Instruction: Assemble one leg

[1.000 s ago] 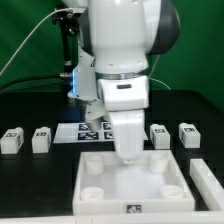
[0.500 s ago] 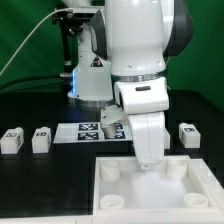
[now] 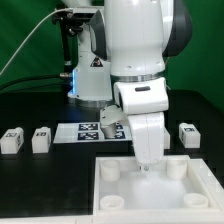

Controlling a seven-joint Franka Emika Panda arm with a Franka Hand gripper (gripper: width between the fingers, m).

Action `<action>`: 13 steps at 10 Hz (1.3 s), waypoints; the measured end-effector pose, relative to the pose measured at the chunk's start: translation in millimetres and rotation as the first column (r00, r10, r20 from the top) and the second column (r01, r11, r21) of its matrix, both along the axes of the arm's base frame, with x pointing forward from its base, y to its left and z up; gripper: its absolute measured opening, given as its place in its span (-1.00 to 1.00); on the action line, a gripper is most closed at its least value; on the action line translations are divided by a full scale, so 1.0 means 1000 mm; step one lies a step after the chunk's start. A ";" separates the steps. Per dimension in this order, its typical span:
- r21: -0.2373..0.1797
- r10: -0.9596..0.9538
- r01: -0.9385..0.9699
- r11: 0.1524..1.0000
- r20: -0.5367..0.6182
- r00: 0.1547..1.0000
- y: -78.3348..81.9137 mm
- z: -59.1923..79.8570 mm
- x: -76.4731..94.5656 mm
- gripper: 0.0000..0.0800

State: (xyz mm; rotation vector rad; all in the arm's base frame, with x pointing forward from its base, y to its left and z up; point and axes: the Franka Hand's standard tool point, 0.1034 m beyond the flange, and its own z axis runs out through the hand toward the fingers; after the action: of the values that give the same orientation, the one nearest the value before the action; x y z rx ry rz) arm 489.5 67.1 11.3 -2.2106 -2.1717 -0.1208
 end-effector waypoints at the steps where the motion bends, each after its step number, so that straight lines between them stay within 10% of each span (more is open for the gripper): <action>1: 0.000 -0.001 0.001 1.000 0.000 1.000 0.000 0.000 0.000 0.24; 4: 0.000 -0.001 0.001 1.000 0.000 1.000 0.000 0.000 0.000 0.60; 13: -0.002 -0.104 0.104 0.995 0.000 0.995 0.002 0.012 -0.009 0.62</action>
Offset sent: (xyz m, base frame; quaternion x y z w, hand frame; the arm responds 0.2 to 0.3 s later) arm 0.0000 0.0000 0.0000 0.0000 0.0000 0.0000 1.0000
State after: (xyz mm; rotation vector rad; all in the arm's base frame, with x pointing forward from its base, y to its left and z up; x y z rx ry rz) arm 480.7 69.0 23.5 -2.3244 -2.0574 -0.1221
